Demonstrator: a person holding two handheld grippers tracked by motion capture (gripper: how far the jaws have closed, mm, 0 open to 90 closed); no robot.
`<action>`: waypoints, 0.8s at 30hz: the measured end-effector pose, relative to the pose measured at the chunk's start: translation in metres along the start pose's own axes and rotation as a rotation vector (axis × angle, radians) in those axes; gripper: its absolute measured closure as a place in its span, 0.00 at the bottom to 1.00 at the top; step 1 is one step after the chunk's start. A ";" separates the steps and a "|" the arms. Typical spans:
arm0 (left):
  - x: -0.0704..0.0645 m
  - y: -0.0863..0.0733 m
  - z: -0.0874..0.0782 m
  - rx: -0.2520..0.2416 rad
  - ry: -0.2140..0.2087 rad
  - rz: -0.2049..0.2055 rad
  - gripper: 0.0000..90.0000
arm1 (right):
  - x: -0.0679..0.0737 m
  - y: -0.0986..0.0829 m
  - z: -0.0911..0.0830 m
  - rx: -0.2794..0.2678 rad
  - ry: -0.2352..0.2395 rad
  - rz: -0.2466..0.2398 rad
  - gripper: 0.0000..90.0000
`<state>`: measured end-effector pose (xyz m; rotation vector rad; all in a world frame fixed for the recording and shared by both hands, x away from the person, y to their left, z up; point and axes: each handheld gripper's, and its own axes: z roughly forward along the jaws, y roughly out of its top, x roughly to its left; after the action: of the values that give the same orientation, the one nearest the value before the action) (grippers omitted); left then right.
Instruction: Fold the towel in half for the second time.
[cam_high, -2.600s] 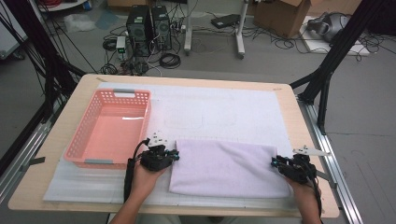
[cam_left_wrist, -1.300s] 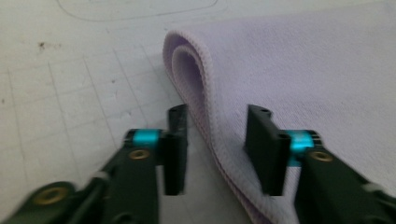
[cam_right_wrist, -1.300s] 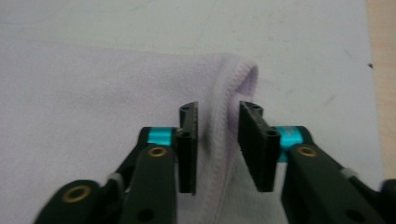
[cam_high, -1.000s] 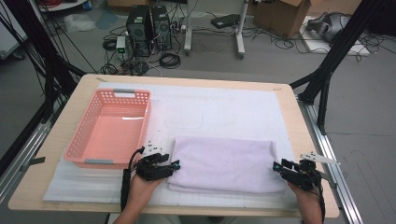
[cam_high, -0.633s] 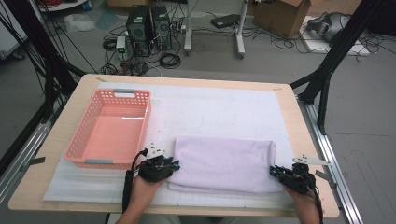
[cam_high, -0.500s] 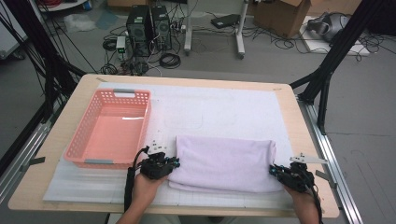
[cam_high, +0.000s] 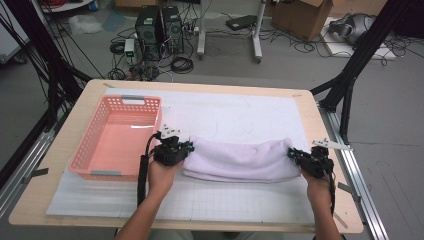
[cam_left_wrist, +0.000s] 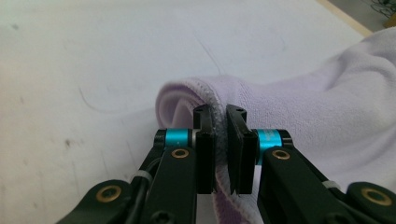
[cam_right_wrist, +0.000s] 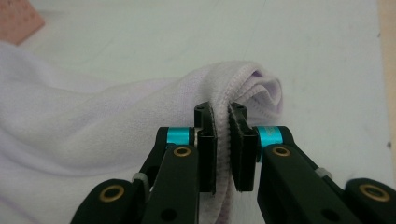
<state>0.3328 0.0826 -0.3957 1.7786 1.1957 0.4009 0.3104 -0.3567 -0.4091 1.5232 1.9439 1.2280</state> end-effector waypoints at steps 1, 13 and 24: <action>0.002 0.004 0.000 -0.005 0.006 0.003 0.92 | -0.001 0.005 0.001 -0.008 -0.005 0.002 0.93; 0.003 -0.017 0.014 0.055 0.035 -0.021 0.86 | -0.003 0.005 0.021 0.055 -0.075 -0.014 0.87; -0.001 -0.052 -0.003 0.083 0.046 -0.018 0.52 | -0.014 -0.028 -0.011 0.063 -0.054 0.007 0.61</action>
<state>0.3013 0.0890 -0.4372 1.8366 1.2759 0.3883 0.2905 -0.3747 -0.4287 1.5791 1.9615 1.1268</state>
